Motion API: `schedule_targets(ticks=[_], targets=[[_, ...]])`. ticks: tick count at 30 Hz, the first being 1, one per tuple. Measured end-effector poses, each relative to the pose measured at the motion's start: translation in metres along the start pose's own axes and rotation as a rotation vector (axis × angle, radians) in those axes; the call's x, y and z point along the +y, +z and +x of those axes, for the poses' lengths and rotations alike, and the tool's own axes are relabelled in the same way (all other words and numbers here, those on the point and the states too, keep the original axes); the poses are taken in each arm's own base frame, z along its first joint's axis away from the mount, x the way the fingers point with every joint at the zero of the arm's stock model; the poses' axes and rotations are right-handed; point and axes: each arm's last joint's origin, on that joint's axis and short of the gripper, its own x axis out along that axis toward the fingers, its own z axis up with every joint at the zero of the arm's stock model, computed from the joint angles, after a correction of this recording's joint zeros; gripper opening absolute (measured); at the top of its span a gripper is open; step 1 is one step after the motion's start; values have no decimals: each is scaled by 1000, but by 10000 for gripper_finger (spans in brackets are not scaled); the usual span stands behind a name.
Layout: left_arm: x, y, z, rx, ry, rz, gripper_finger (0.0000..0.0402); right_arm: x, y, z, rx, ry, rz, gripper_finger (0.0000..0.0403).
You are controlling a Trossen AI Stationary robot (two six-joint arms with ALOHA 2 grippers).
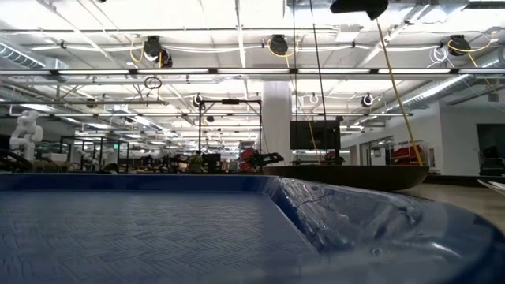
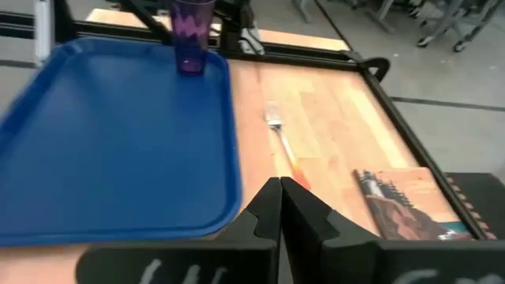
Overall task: Pick and place plate/cup/fork/spoon on tray
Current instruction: Put the black plate on the blue serving tray to the bottom right of the violet glass
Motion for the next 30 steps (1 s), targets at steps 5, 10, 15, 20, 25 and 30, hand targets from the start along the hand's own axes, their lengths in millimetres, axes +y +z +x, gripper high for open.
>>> schedule_targets(ticks=[5, 10, 15, 20, 25, 30], targets=[[-8, 13, 11, -104, -29, 27, 172, 2, 15, 1, 52, -6, -11, 0], [-16, 18, 26, -173, -45, 33, 172, 8, 23, 14, 210, -17, -79, 0], [-21, 17, 47, -207, -34, 3, 172, 18, 23, 32, 377, 10, -151, 19], [-26, 11, 69, -246, -36, -48, 172, 25, 11, 52, 490, 36, -173, 56], [-32, 2, 89, -302, -45, -82, 172, 32, -8, 69, 575, 66, -163, 89], [-33, -6, 106, -314, -73, -101, 172, 36, -30, 81, 625, 55, -141, 114]])
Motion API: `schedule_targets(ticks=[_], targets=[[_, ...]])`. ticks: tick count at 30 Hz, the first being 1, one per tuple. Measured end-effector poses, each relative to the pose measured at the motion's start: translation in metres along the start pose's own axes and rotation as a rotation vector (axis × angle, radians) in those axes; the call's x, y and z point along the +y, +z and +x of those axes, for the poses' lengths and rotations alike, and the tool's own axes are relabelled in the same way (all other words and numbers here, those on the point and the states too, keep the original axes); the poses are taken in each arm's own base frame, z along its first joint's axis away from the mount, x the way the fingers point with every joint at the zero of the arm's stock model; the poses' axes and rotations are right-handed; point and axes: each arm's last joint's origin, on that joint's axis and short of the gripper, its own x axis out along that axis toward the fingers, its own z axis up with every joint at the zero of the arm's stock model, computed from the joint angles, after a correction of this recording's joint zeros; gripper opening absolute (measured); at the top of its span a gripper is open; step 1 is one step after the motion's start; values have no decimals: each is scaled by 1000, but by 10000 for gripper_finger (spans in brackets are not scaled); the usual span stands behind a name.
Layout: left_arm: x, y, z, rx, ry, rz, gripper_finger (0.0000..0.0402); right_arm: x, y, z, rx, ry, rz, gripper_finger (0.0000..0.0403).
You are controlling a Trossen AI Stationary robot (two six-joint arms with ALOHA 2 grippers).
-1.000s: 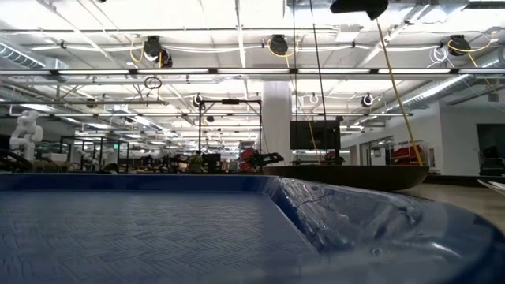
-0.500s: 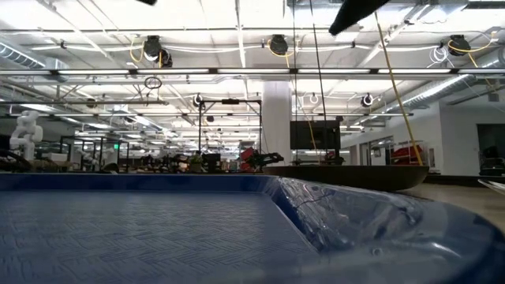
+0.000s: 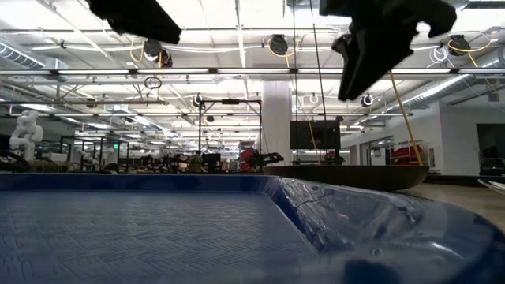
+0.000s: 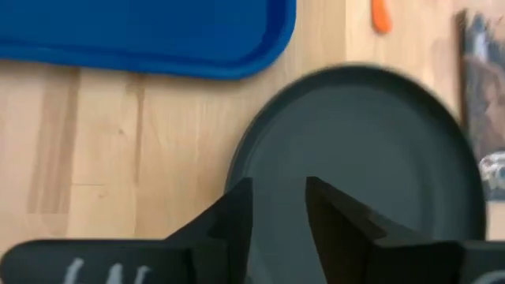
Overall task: Pick and place plate/cup/fork/spoon on tray
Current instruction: Put the black plate on the blue serving tray to the bottom right of the violet glass
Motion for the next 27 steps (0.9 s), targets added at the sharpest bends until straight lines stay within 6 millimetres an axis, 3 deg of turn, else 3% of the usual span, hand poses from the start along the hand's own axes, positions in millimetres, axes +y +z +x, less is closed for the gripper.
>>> schedule_targets(ticks=[12, 23, 27], targets=[[4, 1, 7, -11, -18, 14, 172, 8, -34, 43, -9, 103, 111, 153], [14, 4, 16, 4, -31, 29, 172, 8, -59, 63, 15, 96, 131, 149], [18, 5, 20, 13, -42, 30, 172, 9, -67, 68, 14, 96, 120, 127]])
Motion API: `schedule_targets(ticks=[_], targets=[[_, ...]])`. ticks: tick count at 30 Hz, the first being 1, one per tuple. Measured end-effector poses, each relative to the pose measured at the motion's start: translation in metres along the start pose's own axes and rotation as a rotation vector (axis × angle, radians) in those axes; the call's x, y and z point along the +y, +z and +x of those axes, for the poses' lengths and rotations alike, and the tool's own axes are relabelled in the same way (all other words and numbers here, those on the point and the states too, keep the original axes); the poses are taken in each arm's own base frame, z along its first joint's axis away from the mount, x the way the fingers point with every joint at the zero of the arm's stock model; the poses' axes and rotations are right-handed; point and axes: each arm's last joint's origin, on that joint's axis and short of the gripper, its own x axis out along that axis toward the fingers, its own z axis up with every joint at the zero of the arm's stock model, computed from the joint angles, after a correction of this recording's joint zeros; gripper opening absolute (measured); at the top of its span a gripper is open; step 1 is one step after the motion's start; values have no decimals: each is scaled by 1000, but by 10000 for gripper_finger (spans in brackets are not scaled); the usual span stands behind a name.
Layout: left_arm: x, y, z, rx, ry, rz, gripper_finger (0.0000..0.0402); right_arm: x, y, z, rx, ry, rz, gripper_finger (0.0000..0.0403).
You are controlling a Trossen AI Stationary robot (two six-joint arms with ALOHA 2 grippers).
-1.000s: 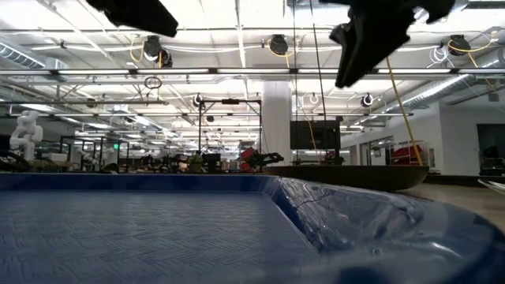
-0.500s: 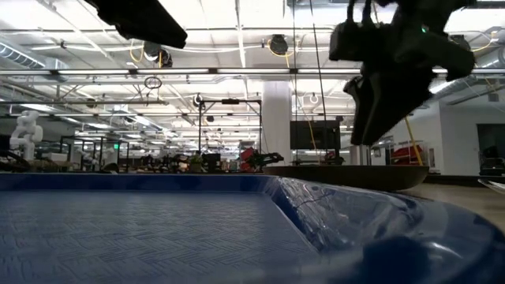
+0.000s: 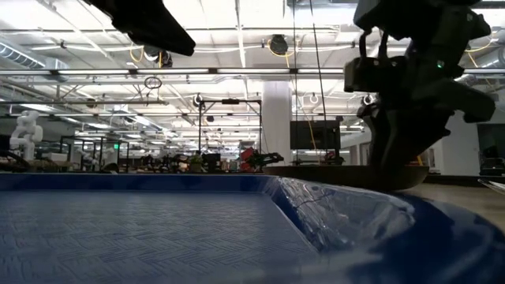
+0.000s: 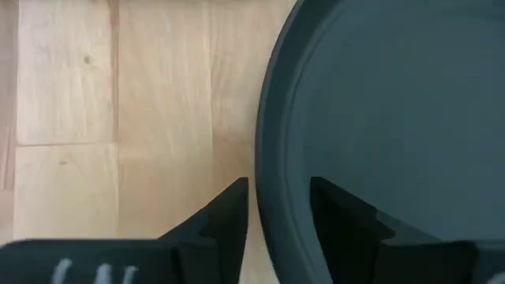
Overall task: Pick and place plate/cup/fork/spoon on tray
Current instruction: Put the black plate on the blue serving tray to the bottom right of the violet glass
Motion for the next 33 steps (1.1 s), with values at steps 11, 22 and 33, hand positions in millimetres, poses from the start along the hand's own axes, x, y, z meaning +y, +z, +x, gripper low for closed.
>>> schedule_targets(ticks=[11, 22, 33], targets=[[9, 2, 7, 15, -19, 32, 172, -2, -5, 0, 12, -9, -105, 9], [12, 14, 5, -11, -28, 93, 172, 1, 37, -40, -58, 11, -220, 3], [13, 43, -14, 19, -46, 136, 172, 6, 75, -72, -201, 17, -325, 1]])
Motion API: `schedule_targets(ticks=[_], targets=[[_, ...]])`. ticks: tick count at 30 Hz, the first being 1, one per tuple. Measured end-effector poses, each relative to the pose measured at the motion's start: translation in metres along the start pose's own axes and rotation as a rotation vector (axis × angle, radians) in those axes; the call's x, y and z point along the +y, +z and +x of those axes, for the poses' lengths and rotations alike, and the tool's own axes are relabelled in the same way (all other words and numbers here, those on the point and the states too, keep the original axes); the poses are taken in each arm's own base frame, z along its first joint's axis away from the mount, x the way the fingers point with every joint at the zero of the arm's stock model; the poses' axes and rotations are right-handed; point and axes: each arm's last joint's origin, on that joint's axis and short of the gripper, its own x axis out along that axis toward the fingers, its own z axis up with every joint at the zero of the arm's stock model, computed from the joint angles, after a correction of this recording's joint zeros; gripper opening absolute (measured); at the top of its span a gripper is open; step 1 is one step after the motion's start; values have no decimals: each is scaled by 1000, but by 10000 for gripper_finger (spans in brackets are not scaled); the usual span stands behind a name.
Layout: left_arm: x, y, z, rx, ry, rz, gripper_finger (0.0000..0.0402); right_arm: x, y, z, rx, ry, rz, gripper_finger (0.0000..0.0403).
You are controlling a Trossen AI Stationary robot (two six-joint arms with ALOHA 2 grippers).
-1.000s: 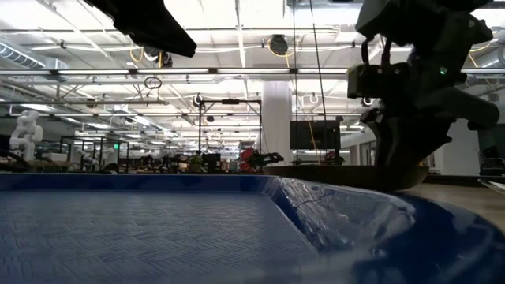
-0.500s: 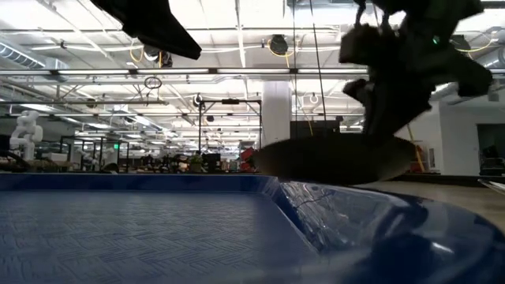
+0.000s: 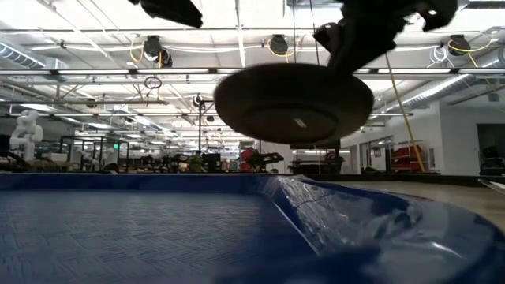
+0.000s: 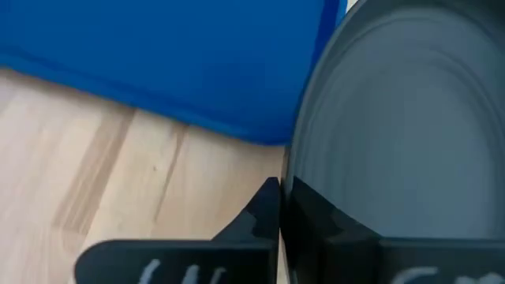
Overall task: Pick and place plate/cup/fork/spoon on tray
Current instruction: Put the black plate on the blue serving tray to the bottom right of the violet glass
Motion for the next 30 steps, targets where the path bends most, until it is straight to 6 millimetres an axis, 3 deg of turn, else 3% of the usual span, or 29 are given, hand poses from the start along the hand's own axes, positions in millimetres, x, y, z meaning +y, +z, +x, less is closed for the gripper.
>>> schedule_targets(ticks=[6, 15, 20, 25, 30], targets=[[-4, 14, -26, -7, -30, 47, 172, -2, 26, -2, -84, -9, -34, 1], [7, 16, -63, -91, 72, -18, 172, 12, 77, 40, -89, 67, -161, 0], [4, 7, -66, -73, 82, -55, 172, 29, 98, 68, -82, 101, -206, 0], [2, 4, -66, -70, 99, -33, 172, 50, 113, 82, -101, 125, -279, 0], [2, 3, -65, -65, 102, -54, 172, 69, 119, 100, -161, 145, -365, 0]])
